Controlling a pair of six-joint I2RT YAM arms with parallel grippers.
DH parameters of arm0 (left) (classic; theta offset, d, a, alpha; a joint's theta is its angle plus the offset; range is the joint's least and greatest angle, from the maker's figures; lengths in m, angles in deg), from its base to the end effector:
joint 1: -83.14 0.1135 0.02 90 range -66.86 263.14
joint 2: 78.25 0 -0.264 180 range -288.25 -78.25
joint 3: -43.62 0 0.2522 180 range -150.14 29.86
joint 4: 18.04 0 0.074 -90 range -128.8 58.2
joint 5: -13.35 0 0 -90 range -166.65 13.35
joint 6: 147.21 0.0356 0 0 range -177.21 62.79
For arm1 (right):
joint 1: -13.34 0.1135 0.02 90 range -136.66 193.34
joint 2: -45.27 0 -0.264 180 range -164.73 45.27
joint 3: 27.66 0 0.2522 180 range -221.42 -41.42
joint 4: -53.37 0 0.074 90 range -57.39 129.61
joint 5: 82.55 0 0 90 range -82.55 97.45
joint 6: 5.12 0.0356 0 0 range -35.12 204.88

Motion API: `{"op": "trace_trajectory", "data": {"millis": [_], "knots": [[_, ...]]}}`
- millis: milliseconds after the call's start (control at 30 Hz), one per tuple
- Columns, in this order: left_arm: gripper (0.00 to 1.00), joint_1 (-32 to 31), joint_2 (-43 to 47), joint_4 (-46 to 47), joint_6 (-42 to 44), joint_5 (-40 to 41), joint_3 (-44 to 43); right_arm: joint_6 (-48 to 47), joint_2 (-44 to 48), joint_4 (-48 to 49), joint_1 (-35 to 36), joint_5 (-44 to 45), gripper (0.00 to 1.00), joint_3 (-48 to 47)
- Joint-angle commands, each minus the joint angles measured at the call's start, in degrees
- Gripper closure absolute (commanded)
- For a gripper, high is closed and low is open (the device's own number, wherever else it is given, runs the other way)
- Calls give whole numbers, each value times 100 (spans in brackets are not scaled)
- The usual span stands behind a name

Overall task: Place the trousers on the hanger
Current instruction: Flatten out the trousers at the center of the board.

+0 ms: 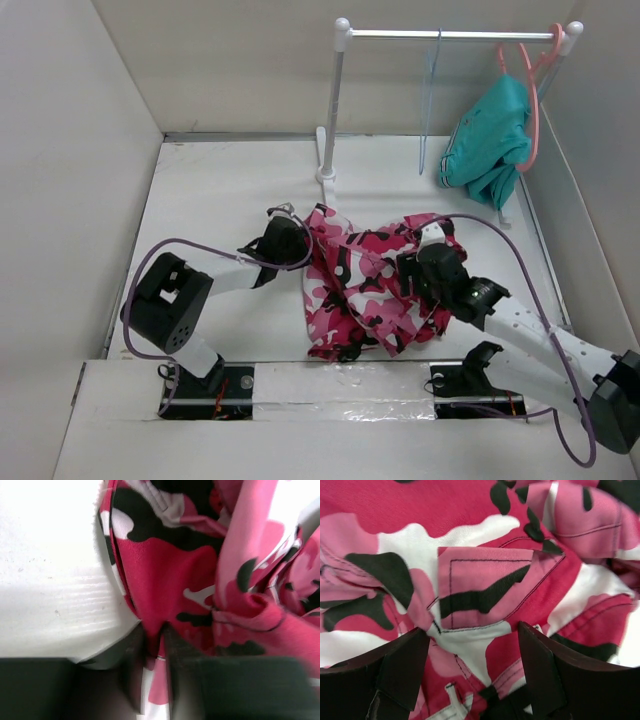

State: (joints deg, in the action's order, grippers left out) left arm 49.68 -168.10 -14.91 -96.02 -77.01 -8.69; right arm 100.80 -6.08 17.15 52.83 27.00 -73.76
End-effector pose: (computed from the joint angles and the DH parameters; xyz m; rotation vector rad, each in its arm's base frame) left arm 0.2583 -0.1709 0.1619 -0.1019 2.2620 -0.7096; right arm 0.1518 0.1096 0.2254 -0.2873 2.2294 0.1278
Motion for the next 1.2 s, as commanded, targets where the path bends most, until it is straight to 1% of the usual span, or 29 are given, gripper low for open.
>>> {"op": "trace_trajectory", "data": {"millis": [0, 33, 67, 100, 167, 200, 267, 300, 400, 433, 467, 500, 533, 567, 633, 667, 700, 733, 767, 800, 833, 867, 900, 933, 967, 1033, 1067, 1133, 1167], "knots": [[91, -39, 90, 131, -92, 326, -320, -71, -155, 795, -247, -328, 27, 297], [94, -39, 116, 113, -109, 378, -346, -115, -191, 917, -309, -468, 29, 350], [97, -39, 125, 96, -110, 396, -373, -185, -278, 1180, -379, -818, 29, 403], [100, -39, 134, 96, -118, 405, -382, -230, -322, 1208, -432, -960, 35, 395], [100, 14, 116, 131, -171, 414, -356, -221, -332, 1156, -433, -980, 49, 360], [100, 14, 116, 131, -188, 414, -355, -204, -192, 1078, -346, -884, 62, 342], [100, 163, 186, 26, -215, 405, -373, -177, 98, 840, -240, -638, 72, 228], [100, 224, 265, -18, -241, 414, -373, -195, 421, 770, -179, -558, 86, 158], [100, 444, 923, -316, -338, 457, -460, -291, 845, 182, 94, -321, 100, -438], [100, 445, 1377, -465, -321, 684, -548, -370, 968, 67, 286, -320, 100, -649], [100, 514, 1617, -858, -294, 834, -801, -597, 961, -151, 401, -399, 100, -1147], [100, 628, 1828, -1054, -242, 984, -952, -756, 882, -302, 541, -478, 100, -1465], [100, 725, 2230, -1212, -207, 1194, -1092, -897, 577, -442, 725, -539, 100, -1808], [100, 848, 2408, -1518, -163, 1257, -1390, -1159, 382, -800, 1258, -531, 100, -2559], [100, 1418, 2777, -1871, -48, 1337, -1725, -1363, -57, -1119, 1902, -531, 100, -3345], [100, 1681, 2875, -2134, 4, 1259, -2014, -1494, -477, -1364, 2601, -505, 100, -3732], [100, 2284, 2972, -2276, 48, 1127, -2165, -1530, -681, -1462, 2982, -470, 100, -4502], [100, 2586, 3164, -2382, 110, 839, -2279, -1531, -874, -1533, 3386, -426, 100, -4884], [100, 2868, 3253, -2548, 154, 705, -2489, -1705, -1285, -1690, 3782, -226, 100, -5261], [100, 3123, 3341, -2637, 215, 591, -2622, -1707, -1516, -1848, 4508, -67, 100, -5666], [100, 3569, 3472, -2725, 398, 494, -2754, -1707, -1753, -2007, 4872, 109, 100, -6487], [100, 3756, 3508, -2926, 513, 493, -3077, -1750, -1973, -2287, 5206, 276, 100, -6887], [100, 3915, 3535, -3058, 610, 510, -3271, -1759, -2375, -2429, 5784, 617, 100, -7265], [100, 4056, 3535, -3155, 707, 545, -3456, -1759, -2553, -2534, 6016, 785, 100, -7939], [100, 4170, 3509, -3339, 838, 624, -3832, -1768, -2712, -2709, 6184, 944, 100, -8259], [100, 4171, 3343, -3586, 892, 1044, -4273, -1742, -3011, -2790, 6500, 1006, 100, -8779], [100, 4171, 3298, -3691, 884, 1090, -4589, -1707, -3038, -2808, 6502, 1024, 100, -9112], [100, 4171, 3176, -3657, 857, 1152, -4854, -1672, -2838, -2712, 6502, 1155, 100, -9116], [100, 4171, 3114, -3579, 857, 1126, -4969, -1610, -2662, -2529, 6502, 1400, 100, -8758]]}}
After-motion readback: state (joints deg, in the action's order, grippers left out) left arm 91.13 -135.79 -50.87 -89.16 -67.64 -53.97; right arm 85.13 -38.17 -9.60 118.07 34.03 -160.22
